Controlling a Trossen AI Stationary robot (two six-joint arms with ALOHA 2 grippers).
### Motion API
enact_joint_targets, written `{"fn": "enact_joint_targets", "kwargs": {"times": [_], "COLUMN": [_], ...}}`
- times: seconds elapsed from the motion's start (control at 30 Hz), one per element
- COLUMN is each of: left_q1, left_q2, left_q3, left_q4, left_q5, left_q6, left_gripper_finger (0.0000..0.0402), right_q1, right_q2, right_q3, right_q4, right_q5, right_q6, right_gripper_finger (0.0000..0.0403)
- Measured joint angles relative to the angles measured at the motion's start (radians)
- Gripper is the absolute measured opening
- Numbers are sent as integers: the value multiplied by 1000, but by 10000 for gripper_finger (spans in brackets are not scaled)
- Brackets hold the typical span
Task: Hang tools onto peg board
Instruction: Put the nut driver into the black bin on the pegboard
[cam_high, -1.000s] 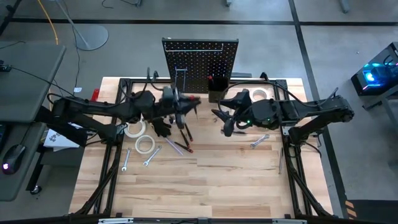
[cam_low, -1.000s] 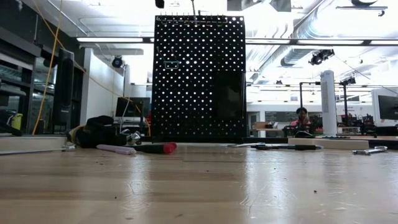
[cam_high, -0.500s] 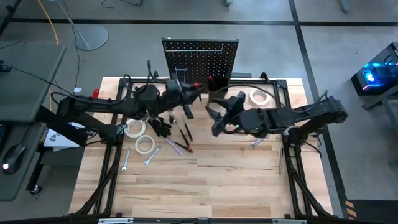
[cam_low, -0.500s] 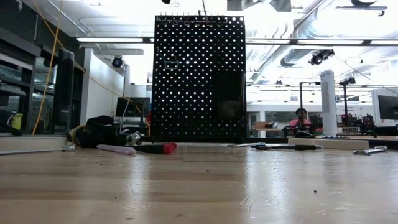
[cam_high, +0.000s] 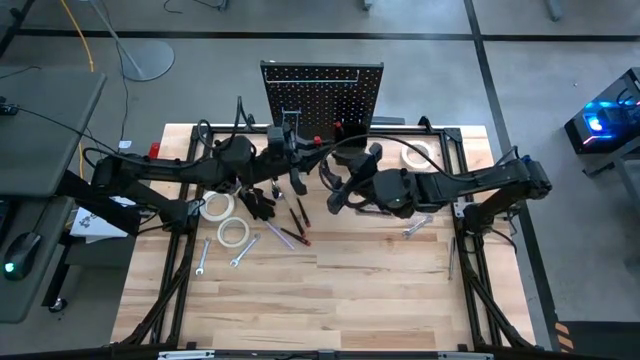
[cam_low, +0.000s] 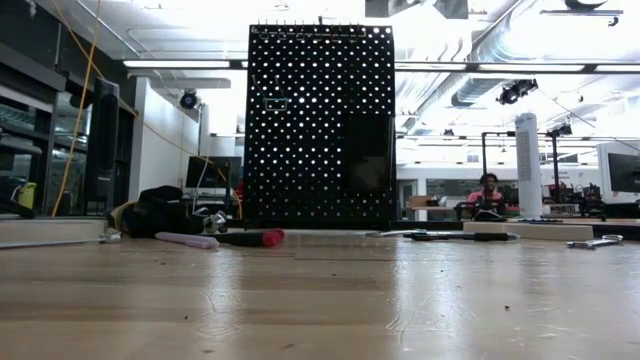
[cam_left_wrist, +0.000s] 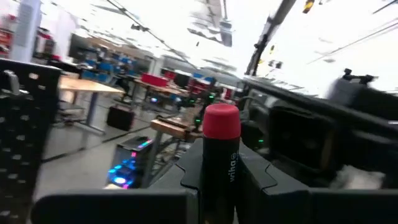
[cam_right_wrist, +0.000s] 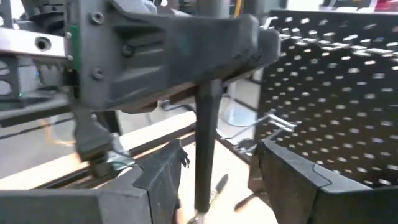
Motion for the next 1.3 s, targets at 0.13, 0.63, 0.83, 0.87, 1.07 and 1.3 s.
{"fn": "enact_joint_targets", "kwargs": {"times": [0.13,0.63,0.83,0.87,1.07,1.3], "left_q1": [0,2,23,30,62,67], "left_q2": [0,0,-20,-28,-83,-149], "left_q3": [0,0,0,0,0,-204], "left_q4": [1,-6,-104,-144,-353,-371], "left_q5": [76,90,92,90,118,170], "left_q6": [-7,41,28,15,-6,-118], "left_gripper_finger": [37,37,118,132,172,151], "right_q1": [-13,-11,5,6,22,-23], "right_q2": [0,0,-54,-68,-147,-169], "right_q3": [0,0,0,0,0,-101], "right_q4": [36,60,-134,-185,-405,-332], "right_q5": [-56,-113,-64,-50,44,173], "right_q6": [0,46,124,144,224,264], "right_gripper_finger": [201,18,14,14,14,14]}}
